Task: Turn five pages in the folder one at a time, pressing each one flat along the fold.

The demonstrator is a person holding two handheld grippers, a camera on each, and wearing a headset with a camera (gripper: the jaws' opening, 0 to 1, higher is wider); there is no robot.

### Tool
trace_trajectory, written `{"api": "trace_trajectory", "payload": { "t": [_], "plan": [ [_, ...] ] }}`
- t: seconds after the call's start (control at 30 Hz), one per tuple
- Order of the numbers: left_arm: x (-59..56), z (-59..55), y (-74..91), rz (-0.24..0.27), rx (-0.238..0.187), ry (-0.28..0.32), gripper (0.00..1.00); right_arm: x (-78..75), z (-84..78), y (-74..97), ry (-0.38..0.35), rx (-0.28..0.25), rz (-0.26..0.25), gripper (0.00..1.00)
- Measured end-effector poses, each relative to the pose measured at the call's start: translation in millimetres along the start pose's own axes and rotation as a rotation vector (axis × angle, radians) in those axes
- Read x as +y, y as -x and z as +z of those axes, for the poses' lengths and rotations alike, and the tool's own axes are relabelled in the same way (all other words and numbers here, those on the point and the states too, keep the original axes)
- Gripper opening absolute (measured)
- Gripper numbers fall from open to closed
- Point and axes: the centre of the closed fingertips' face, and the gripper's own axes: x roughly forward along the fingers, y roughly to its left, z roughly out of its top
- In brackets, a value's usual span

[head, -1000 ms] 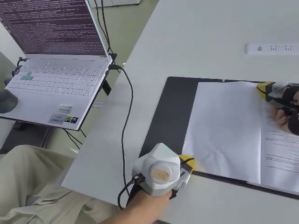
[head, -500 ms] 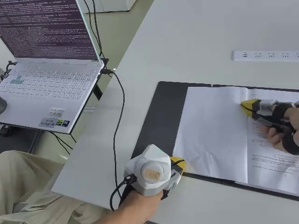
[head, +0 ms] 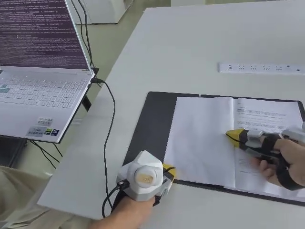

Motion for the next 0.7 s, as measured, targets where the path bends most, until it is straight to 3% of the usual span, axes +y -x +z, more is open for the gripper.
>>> {"api": "trace_trajectory", "payload": {
  "t": [0.7],
  "plan": [
    [-1.5, -0.1, 0.9, 0.009, 0.011, -0.048, 0.0, -30.0, -71.8, 42.9, 0.021, 0.107, -0.023, 0.0]
  ]
}}
